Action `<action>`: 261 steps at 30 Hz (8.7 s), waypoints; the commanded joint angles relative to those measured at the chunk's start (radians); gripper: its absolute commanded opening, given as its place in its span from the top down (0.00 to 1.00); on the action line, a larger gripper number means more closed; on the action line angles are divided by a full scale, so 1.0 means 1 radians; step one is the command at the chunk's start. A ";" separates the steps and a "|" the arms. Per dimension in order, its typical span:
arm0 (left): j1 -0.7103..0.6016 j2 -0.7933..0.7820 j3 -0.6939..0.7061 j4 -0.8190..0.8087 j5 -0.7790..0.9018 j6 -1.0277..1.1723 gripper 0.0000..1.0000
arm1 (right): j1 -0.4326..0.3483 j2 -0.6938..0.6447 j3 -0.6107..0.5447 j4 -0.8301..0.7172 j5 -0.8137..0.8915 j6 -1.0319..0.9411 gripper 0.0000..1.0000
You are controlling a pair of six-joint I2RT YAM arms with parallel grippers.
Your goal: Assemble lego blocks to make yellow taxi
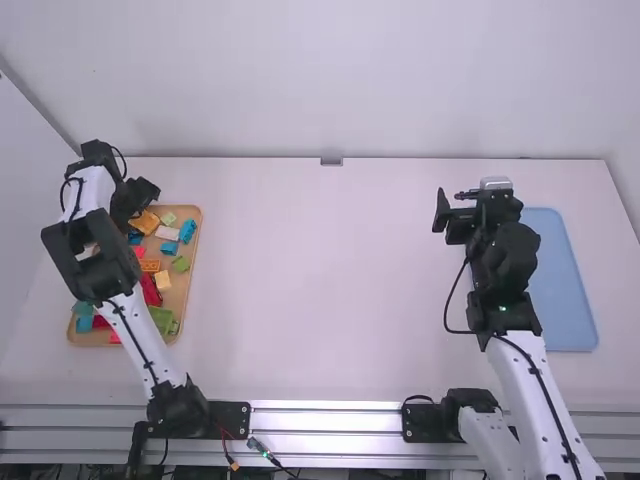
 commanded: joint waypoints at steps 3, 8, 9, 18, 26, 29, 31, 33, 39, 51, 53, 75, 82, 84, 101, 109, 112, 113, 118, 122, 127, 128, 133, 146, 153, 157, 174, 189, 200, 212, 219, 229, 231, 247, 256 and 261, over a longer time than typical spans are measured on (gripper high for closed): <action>-0.009 0.007 -0.029 0.008 -0.017 0.000 0.05 | 0.005 0.000 0.034 0.002 -0.002 0.002 0.01; -0.012 0.007 -0.040 0.033 -0.018 0.000 0.08 | 0.005 0.001 0.034 0.001 -0.002 0.003 0.01; -0.013 0.007 -0.045 0.040 -0.016 0.000 0.08 | 0.005 0.001 0.034 0.001 -0.002 0.002 0.01; -0.028 0.007 -0.125 0.125 -0.050 -0.004 0.11 | 0.005 0.001 0.034 -0.018 -0.002 0.002 0.01; -0.031 0.007 -0.129 0.117 -0.098 -0.027 0.17 | 0.005 0.000 0.034 -0.021 -0.002 0.002 0.01; -0.030 0.007 -0.129 0.116 -0.103 -0.026 0.16 | 0.005 0.001 0.034 -0.021 -0.002 0.002 0.01; -0.027 0.007 -0.129 0.116 -0.104 -0.027 0.16 | 0.004 0.001 0.034 -0.021 -0.001 0.002 0.01; -0.031 0.007 -0.129 0.118 -0.104 -0.027 0.16 | 0.005 0.001 0.034 -0.022 -0.001 0.002 0.01; -0.039 0.007 -0.162 0.159 -0.103 -0.027 0.17 | 0.006 0.001 0.034 -0.032 -0.002 0.002 0.01; -0.045 0.007 -0.162 0.165 -0.096 -0.042 0.36 | 0.004 0.001 0.034 -0.051 -0.002 0.002 0.01; -0.045 0.007 -0.162 0.167 -0.096 -0.037 0.42 | 0.005 0.001 0.034 -0.051 -0.002 0.002 0.01; -0.043 -0.141 -0.032 -0.067 -0.237 -0.033 0.83 | 0.005 0.001 0.034 -0.056 -0.002 0.002 0.01; -0.115 -0.301 -0.136 -0.072 -0.325 0.032 0.84 | 0.005 0.001 0.034 -0.055 -0.002 0.072 0.01; -0.140 -0.357 -0.199 -0.029 -0.314 0.065 0.84 | 0.005 0.001 0.034 -0.055 -0.002 0.110 0.01; -0.727 -0.863 -0.819 0.116 0.208 1.129 0.73 | 0.005 0.001 0.034 -0.052 -0.002 0.219 0.01; -0.973 -0.738 -0.883 0.117 0.167 1.416 0.72 | 0.005 0.001 0.034 -0.056 -0.002 0.219 0.01; -1.010 -0.677 -0.892 0.126 0.175 1.537 0.73 | 0.005 0.001 0.034 -0.056 -0.002 0.219 0.01; -1.017 -0.652 -0.898 0.145 0.174 1.572 0.74 | 0.005 0.001 0.034 -0.056 -0.002 0.219 0.01; -1.016 -0.574 -0.910 0.237 0.177 1.585 0.75 | 0.005 0.000 0.034 -0.076 -0.002 0.218 0.01; -1.017 -0.515 -0.910 0.288 0.173 1.584 0.78 | 0.004 0.000 0.034 -0.115 -0.002 0.204 0.01; -1.017 -0.487 -0.910 0.298 0.177 1.584 0.78 | 0.005 -0.001 0.034 -0.131 -0.057 0.126 0.01; -1.015 -0.484 -0.910 0.297 0.174 1.583 0.78 | 0.005 -0.001 0.034 -0.131 -0.108 0.092 0.01; -1.016 -0.482 -0.915 0.303 0.175 1.584 0.63 | 0.004 -0.001 0.034 -0.130 -0.208 0.053 0.01; -1.016 -0.482 -0.974 0.373 0.166 1.587 0.01 | 0.005 -0.001 0.034 -0.133 -0.212 0.053 0.01; -1.015 -0.494 -0.859 0.214 0.136 1.584 0.01 | 0.005 -0.001 0.034 -0.129 -0.212 0.053 0.01; -0.991 -0.512 -0.758 0.069 0.131 1.584 0.01 | 0.005 -0.001 0.034 -0.126 -0.212 0.053 0.01; -0.437 -0.700 -0.593 -0.153 0.181 1.080 0.01 | 0.005 -0.001 0.034 -0.117 -0.212 0.053 0.01; 0.227 -0.710 -0.718 -0.138 0.333 0.890 0.01 | 0.005 0.000 0.034 -0.066 -0.212 0.052 0.01; 0.375 -0.709 -0.840 0.010 -0.061 1.006 0.01 | 0.005 0.000 0.034 -0.027 -0.212 -0.054 0.01; 0.369 -0.708 -0.995 0.218 -0.015 1.289 0.05 | 0.005 0.000 0.034 -0.013 -0.212 -0.060 0.01; 0.366 -0.708 -1.060 0.335 0.021 1.309 0.20 | 0.005 0.000 0.034 -0.013 -0.212 -0.059 0.01; 0.366 -0.708 -1.132 0.469 0.091 1.321 0.33 | 0.005 0.000 0.034 -0.017 -0.212 -0.059 0.01; 0.365 -0.698 -1.139 0.496 0.101 1.318 0.33 | 0.005 0.000 0.034 -0.018 -0.212 -0.060 0.01; 0.366 -0.591 -1.135 0.544 0.115 1.292 0.39 | 0.005 0.000 0.034 -0.019 -0.212 -0.059 0.01; 0.366 -0.591 -1.137 0.528 0.115 1.292 0.60 | 0.005 0.000 0.034 -0.020 -0.212 -0.059 0.01; 0.366 -0.591 -1.137 0.502 0.097 1.291 0.63 | 0.005 0.000 0.034 -0.020 -0.212 -0.059 0.01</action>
